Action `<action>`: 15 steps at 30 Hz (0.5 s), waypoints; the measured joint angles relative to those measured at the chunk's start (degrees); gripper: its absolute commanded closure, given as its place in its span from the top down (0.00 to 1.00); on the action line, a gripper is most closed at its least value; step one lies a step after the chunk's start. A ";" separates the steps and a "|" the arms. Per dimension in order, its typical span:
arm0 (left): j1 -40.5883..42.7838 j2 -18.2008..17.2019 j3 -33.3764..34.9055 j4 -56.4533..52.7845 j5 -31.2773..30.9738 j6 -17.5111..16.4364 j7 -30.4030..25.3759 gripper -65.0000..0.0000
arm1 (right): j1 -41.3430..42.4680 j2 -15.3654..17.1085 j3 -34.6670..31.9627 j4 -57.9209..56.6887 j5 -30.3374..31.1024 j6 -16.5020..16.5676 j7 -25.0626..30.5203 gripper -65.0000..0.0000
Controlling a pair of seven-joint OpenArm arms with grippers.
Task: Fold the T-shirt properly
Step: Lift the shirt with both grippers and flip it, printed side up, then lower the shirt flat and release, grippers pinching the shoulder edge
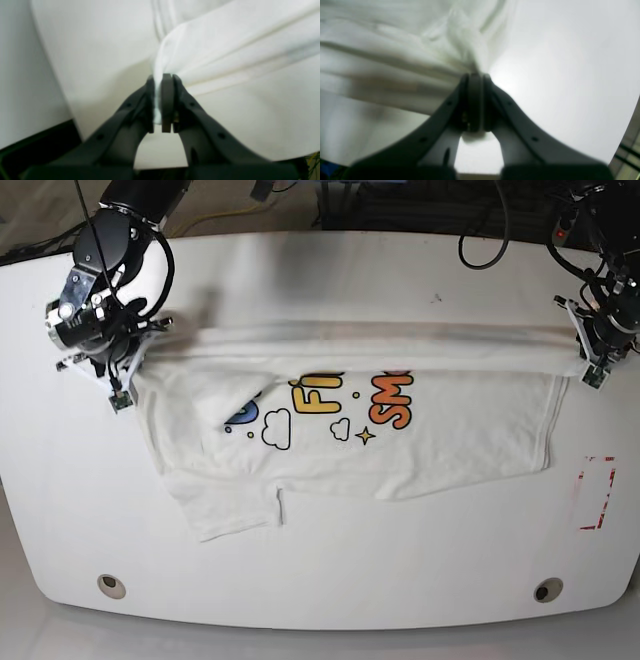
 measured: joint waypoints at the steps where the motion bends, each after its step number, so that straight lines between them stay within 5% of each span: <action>1: 0.33 0.02 0.02 -0.24 -0.20 0.02 -0.07 0.01 | -0.70 0.13 0.50 0.00 -0.15 0.02 -0.11 0.00; 10: 0.61 -0.04 0.63 -4.87 -0.11 0.02 -0.66 0.02 | -6.51 0.11 0.59 0.09 0.20 0.02 0.57 0.00; 12: 0.50 -0.28 1.95 -6.27 0.17 0.02 -0.61 0.03 | -7.69 0.11 0.59 0.07 0.15 0.04 0.48 0.07; 15: 0.07 -0.96 5.07 -7.89 0.90 0.07 -0.39 0.18 | -8.94 0.13 0.61 0.09 -0.22 0.02 0.33 0.17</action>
